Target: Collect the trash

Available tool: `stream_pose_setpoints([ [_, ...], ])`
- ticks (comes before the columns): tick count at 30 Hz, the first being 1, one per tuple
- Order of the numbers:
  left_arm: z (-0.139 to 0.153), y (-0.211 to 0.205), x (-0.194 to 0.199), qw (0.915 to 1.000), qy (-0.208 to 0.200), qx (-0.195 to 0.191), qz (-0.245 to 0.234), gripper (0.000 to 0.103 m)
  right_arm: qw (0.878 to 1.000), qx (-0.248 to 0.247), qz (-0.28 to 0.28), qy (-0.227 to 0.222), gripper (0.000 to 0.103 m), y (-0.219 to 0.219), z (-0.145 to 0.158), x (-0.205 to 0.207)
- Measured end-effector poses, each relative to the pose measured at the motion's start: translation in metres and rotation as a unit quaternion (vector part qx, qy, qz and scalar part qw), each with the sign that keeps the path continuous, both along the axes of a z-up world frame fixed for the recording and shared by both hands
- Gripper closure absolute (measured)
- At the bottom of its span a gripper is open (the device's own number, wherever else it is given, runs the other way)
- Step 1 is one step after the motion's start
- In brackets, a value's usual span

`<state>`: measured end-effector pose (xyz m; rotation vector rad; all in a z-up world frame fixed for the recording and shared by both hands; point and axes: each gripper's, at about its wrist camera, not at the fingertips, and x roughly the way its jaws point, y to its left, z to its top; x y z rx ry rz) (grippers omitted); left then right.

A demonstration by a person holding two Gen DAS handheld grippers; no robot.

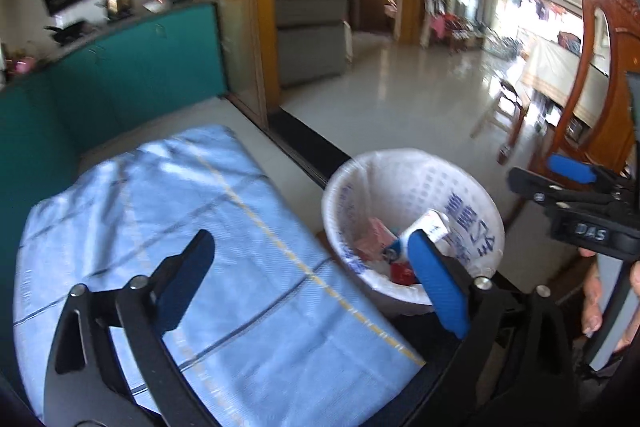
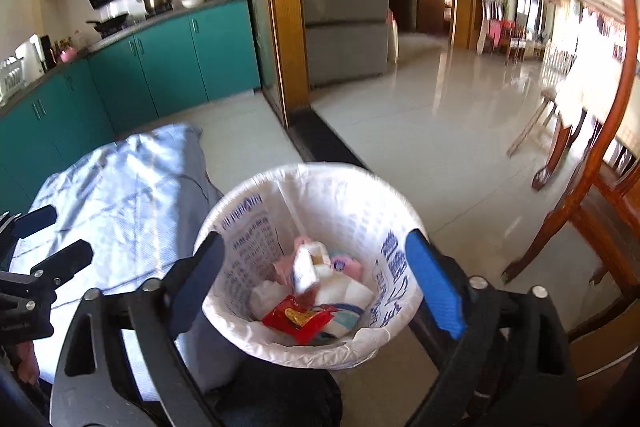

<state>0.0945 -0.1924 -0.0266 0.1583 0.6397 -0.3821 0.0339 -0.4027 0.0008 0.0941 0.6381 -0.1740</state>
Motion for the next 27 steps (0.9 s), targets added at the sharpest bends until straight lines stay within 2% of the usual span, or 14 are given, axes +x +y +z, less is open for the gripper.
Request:
stream_pose_setpoints([
  [1, 0.008, 0.009, -0.010, 0.9999, -0.015, -0.003, 0.006, 0.004, 1.000, -0.011, 0.003, -0.016, 0.004, 0.007, 0.009, -0.009],
  [6, 0.042, 0.047, -0.055, 0.9969, -0.064, 0.000, 0.045, 0.003, 0.996, -0.039, 0.031, -0.071, 0.004, 0.046, 0.040, -0.046],
  [11, 0.055, 0.081, -0.089, 0.9934, -0.087, 0.002, 0.075, 0.003, 0.990, -0.044, 0.067, -0.112, 0.003, 0.090, 0.043, -0.071],
  [14, 0.056, 0.098, -0.104, 0.9921, -0.089, 0.010, 0.087, 0.003, 0.990, -0.060, 0.075, -0.105, 0.003, 0.112, 0.041, -0.075],
  [18, 0.059, 0.116, -0.117, 0.9909, -0.096, -0.002, 0.095, 0.003, 0.989, -0.077, 0.075, -0.104, 0.003, 0.129, 0.047, -0.082],
  [27, 0.062, 0.126, -0.125, 0.9913, -0.095, -0.018, 0.089, 0.003, 0.989, -0.094, 0.045, -0.103, 0.003, 0.134, 0.056, -0.088],
])
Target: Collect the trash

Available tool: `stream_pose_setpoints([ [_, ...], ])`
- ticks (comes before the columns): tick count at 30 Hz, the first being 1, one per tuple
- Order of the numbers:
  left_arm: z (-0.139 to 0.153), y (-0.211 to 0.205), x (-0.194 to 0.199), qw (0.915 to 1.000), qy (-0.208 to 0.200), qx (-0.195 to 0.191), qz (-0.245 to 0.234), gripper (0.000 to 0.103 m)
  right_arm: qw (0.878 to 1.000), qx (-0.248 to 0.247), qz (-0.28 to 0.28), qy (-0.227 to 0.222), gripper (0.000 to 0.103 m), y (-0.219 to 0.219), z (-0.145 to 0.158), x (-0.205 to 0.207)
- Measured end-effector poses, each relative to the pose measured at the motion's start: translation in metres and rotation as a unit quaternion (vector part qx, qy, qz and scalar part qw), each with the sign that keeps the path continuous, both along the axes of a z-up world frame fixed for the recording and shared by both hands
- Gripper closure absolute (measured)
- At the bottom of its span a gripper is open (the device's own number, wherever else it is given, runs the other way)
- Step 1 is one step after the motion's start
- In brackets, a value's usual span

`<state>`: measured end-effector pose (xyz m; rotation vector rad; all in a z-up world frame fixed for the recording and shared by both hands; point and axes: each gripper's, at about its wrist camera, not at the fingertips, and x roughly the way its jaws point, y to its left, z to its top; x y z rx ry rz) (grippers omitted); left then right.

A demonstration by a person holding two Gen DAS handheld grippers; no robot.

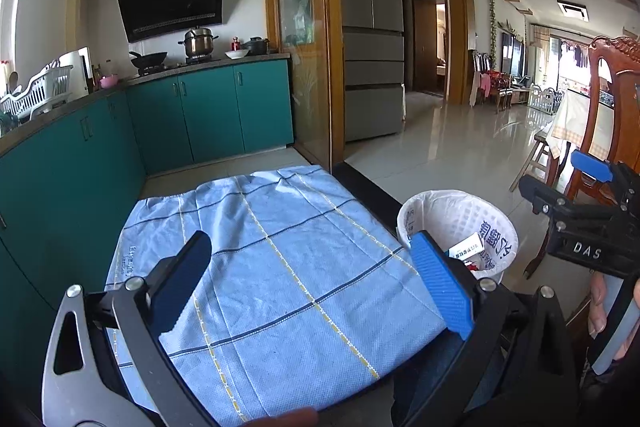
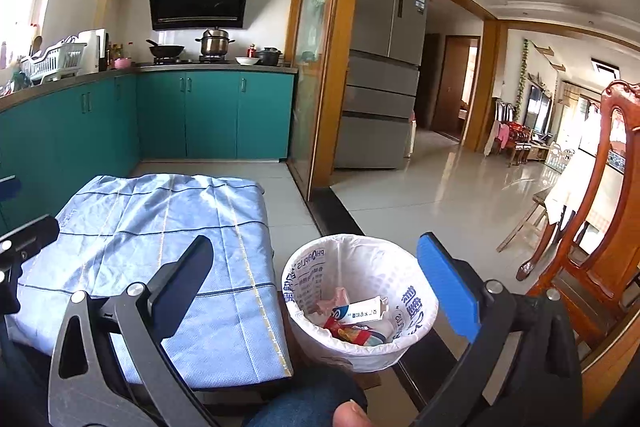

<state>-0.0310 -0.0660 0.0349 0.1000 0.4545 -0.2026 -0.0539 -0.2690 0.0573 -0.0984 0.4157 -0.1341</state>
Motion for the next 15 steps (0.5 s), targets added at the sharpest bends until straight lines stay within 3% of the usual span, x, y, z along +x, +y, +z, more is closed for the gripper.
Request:
stream_pose_setpoints([
  [15, -0.0019, -0.0072, -0.0008, 0.9999, 0.003, 0.007, -0.007, 0.003, 1.000, -0.011, -0.019, 0.009, 0.003, -0.0025, -0.0040, 0.0004],
])
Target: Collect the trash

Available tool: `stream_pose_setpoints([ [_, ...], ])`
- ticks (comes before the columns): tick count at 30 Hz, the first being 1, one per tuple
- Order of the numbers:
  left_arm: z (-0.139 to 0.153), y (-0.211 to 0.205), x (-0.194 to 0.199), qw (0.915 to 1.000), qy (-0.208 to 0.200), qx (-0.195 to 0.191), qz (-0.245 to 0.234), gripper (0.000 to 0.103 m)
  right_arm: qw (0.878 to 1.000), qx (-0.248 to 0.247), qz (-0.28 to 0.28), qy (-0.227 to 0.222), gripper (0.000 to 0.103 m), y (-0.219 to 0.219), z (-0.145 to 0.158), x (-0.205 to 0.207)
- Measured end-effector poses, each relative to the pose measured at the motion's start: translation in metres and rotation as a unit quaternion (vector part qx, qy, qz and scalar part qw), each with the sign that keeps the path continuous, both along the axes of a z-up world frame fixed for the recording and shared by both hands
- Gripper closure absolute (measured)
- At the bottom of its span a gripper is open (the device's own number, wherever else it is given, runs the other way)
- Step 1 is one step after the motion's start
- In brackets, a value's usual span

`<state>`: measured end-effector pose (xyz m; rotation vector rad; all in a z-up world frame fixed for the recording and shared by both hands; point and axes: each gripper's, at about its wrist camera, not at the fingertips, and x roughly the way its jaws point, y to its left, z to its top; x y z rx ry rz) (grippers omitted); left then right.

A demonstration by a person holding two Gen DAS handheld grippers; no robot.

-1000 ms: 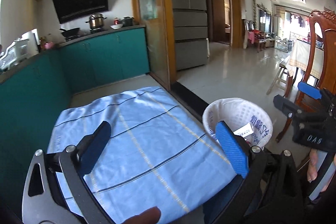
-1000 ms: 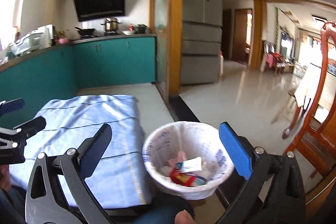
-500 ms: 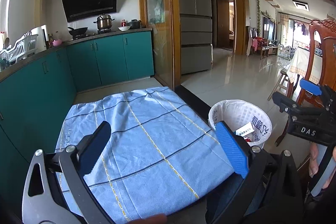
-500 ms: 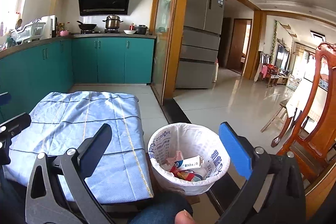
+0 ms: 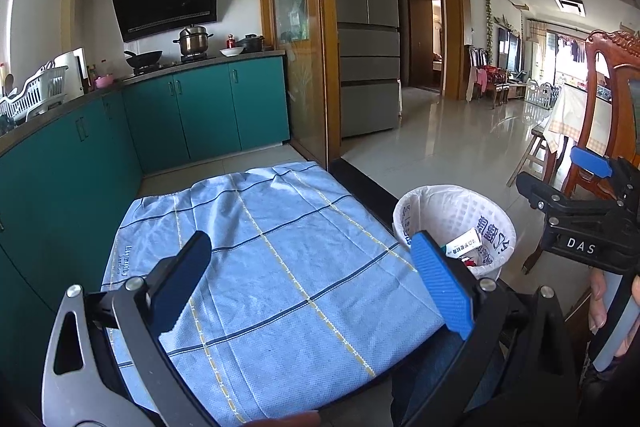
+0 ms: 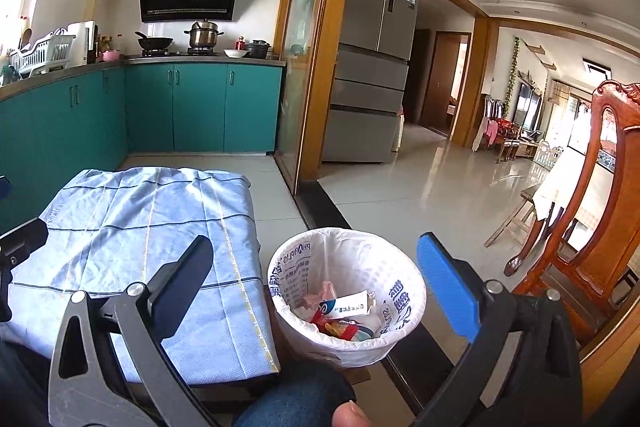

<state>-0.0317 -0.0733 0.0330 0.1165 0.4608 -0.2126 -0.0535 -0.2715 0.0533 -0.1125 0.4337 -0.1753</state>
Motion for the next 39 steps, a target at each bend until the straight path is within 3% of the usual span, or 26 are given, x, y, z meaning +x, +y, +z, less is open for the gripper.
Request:
stream_pose_setpoints([
  [39, -0.007, -0.012, 0.008, 0.9997, 0.017, 0.019, 0.003, 0.003, 1.000, 0.019, 0.005, 0.007, 0.003, -0.011, -0.007, 0.004],
])
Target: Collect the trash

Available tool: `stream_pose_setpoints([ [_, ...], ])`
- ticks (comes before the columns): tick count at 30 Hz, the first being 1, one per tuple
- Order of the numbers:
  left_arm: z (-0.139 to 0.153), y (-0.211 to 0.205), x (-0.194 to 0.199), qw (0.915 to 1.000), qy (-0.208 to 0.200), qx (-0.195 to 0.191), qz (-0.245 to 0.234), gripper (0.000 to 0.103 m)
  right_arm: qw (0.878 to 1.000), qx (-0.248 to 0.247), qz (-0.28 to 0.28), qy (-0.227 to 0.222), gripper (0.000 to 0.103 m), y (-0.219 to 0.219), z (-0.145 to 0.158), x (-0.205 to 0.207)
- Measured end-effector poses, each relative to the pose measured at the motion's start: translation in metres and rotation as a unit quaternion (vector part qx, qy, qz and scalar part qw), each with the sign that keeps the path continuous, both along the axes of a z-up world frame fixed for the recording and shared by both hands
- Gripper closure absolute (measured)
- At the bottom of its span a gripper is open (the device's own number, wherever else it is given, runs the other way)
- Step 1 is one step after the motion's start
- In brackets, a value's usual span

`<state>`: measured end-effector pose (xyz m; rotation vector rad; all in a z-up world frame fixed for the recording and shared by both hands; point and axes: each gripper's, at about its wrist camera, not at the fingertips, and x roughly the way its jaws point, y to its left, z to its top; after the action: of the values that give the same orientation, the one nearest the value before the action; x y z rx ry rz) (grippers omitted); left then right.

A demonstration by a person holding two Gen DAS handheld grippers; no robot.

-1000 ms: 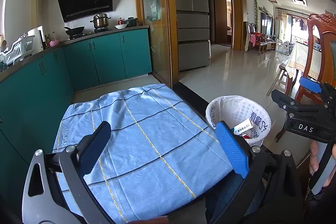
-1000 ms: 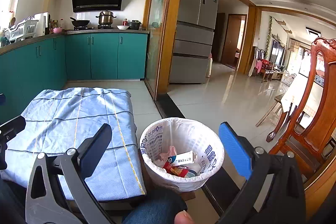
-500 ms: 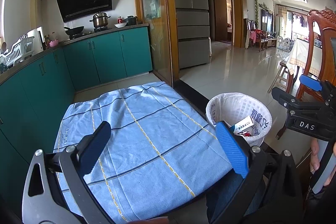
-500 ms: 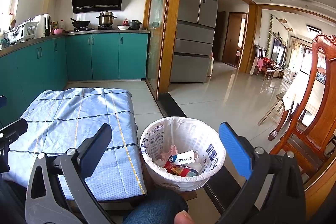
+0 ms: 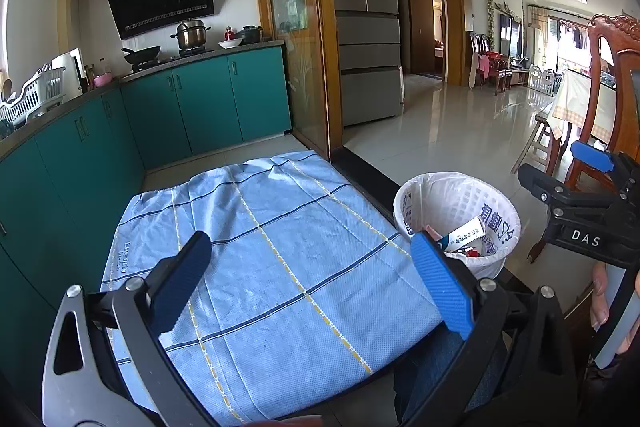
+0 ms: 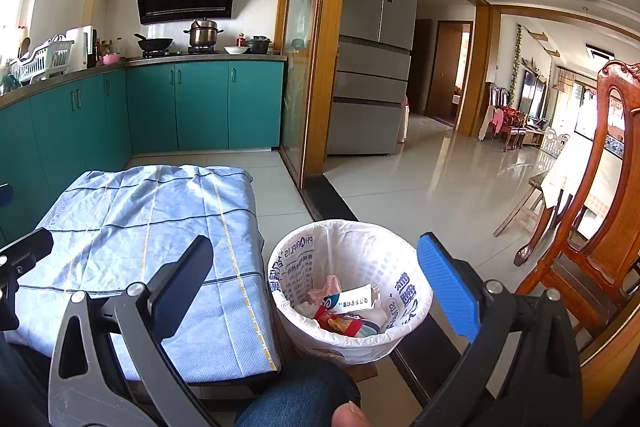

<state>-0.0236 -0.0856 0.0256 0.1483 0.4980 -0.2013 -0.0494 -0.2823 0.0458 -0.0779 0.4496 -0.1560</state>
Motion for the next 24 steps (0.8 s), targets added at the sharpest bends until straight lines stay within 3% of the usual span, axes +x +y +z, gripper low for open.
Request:
stream_pose_setpoints([
  [24, -0.0042, -0.0047, -0.0009, 1.0000, 0.006, 0.003, -0.004, 0.003, 1.000, 0.001, -0.004, 0.000, 0.003, -0.0002, -0.0055, 0.0024],
])
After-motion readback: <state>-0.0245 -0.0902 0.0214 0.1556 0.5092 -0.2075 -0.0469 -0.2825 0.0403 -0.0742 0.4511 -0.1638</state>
